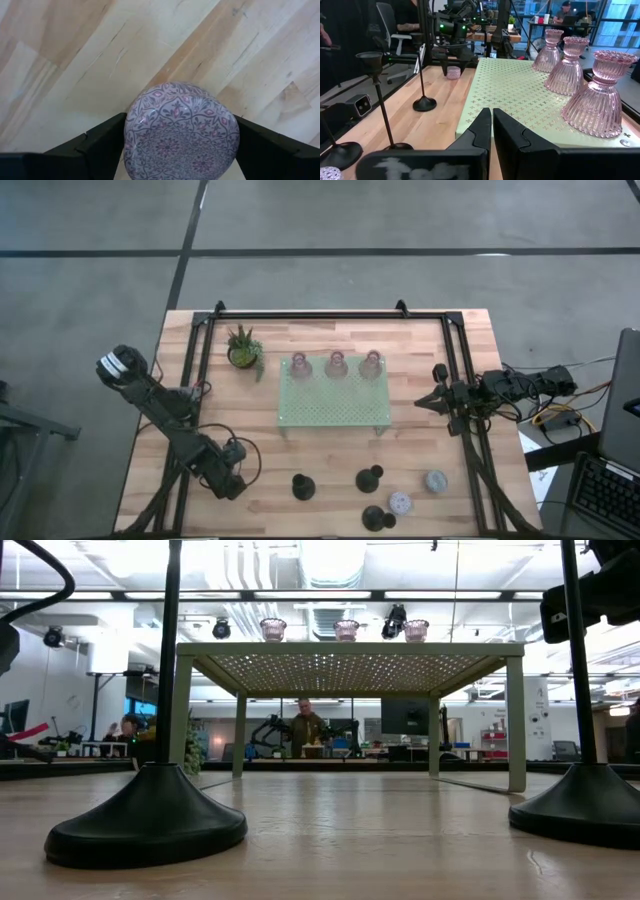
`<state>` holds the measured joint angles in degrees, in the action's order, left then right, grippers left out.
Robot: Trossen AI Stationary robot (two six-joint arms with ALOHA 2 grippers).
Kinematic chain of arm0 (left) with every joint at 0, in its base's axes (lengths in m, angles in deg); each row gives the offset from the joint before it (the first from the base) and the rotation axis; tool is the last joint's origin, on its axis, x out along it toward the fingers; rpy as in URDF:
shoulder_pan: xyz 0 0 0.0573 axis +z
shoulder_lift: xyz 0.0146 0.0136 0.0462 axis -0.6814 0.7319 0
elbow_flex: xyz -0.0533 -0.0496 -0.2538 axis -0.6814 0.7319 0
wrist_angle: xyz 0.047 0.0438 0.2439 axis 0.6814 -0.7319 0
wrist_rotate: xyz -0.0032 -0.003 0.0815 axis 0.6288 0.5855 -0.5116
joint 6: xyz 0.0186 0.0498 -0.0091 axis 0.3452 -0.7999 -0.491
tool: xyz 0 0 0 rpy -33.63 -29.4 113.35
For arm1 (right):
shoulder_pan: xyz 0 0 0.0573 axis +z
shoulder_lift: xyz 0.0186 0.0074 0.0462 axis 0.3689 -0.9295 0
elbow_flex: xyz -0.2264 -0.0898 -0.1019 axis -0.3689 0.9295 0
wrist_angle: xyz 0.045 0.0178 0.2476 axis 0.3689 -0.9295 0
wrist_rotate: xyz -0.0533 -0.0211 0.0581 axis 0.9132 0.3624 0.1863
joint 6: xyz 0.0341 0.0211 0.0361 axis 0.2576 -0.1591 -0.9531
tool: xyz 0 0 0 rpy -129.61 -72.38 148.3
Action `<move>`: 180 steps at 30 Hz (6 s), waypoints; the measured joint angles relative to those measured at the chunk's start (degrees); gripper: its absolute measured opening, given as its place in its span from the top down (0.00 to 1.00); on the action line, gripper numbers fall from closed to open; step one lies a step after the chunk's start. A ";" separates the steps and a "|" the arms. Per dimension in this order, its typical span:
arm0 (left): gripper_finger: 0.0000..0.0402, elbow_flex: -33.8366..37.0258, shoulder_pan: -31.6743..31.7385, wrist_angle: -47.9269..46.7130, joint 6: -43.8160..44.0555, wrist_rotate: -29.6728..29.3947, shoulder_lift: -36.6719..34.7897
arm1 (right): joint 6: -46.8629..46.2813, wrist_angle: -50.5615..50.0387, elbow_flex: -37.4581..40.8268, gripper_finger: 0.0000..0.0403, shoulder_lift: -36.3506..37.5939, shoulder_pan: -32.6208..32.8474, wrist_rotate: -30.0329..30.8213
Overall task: Pick & Place candle stick holders
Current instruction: Put the pink scented candle on the shelf, then put the green scented candle on the shelf
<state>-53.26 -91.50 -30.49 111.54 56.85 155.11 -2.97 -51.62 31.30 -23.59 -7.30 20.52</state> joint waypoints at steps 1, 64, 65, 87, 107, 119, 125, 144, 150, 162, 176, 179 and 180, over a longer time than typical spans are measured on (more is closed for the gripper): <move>0.21 0.00 -0.01 -0.01 -0.01 0.00 0.00 | -0.07 -0.01 0.00 0.97 -0.01 0.00 0.01; 0.22 -15.65 37.70 -0.27 -54.31 -9.97 -21.98 | -0.09 0.00 0.00 0.97 -0.01 0.00 0.00; 0.22 -16.69 38.82 -0.23 -55.47 -10.06 -21.19 | -0.01 0.00 0.00 0.97 -0.01 0.01 -0.01; 0.22 -40.95 46.19 -17.59 -69.98 -7.40 6.36 | -0.09 -0.01 0.00 0.97 0.00 0.01 0.02; 0.21 -42.91 47.80 -23.66 -68.98 -8.72 11.03 | -0.05 -0.01 0.00 0.97 -0.02 -0.01 0.02; 0.20 -42.87 47.95 -23.31 -68.16 -8.48 11.13 | -0.07 -0.01 0.00 0.97 -0.01 -0.01 0.01; 0.20 -42.84 47.95 -23.35 -67.98 -8.85 11.13 | -0.11 -0.01 0.00 0.97 0.00 -0.01 0.00; 0.10 -42.84 47.95 -22.96 -68.60 -10.77 11.06 | -0.09 0.00 0.00 0.97 -0.01 0.00 0.02; 0.10 -42.86 47.95 -23.37 -68.62 -10.70 10.18 | -0.02 -0.01 -0.01 0.97 0.00 -0.01 -0.01; 0.10 -42.88 47.95 -23.77 -68.96 -9.04 7.05 | -0.07 0.01 0.00 0.97 -0.01 0.01 0.02; 0.15 -42.58 45.81 -24.08 -66.78 -2.94 3.76 | -0.09 0.01 0.00 0.97 -0.01 0.01 0.01; 0.23 -42.47 44.27 -25.24 -67.18 -2.77 3.76 | 0.00 0.01 0.00 0.97 -0.01 -0.01 0.01; 0.27 -42.44 43.88 -25.38 -67.08 -2.81 3.76 | -0.06 -0.01 0.00 0.97 0.00 0.00 -0.01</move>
<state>-95.70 -47.62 -55.87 44.46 54.04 158.87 -3.03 -51.63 31.30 -23.59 -7.30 20.51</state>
